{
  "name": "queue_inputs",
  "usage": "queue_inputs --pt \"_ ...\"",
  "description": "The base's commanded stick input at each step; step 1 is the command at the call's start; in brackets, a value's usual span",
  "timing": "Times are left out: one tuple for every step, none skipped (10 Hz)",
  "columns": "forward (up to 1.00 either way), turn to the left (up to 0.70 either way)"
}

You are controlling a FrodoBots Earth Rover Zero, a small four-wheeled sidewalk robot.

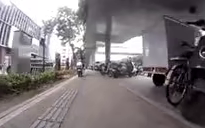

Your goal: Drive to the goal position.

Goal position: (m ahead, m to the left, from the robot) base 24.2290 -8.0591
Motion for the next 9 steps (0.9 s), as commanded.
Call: queue_inputs --pt "0.70 0.00" --pt "0.70 0.00" --pt "0.70 0.00" --pt "0.70 0.00" --pt "0.70 0.00" --pt "0.70 0.00" --pt "0.70 0.00" --pt "0.70 0.00" --pt "0.70 0.00"
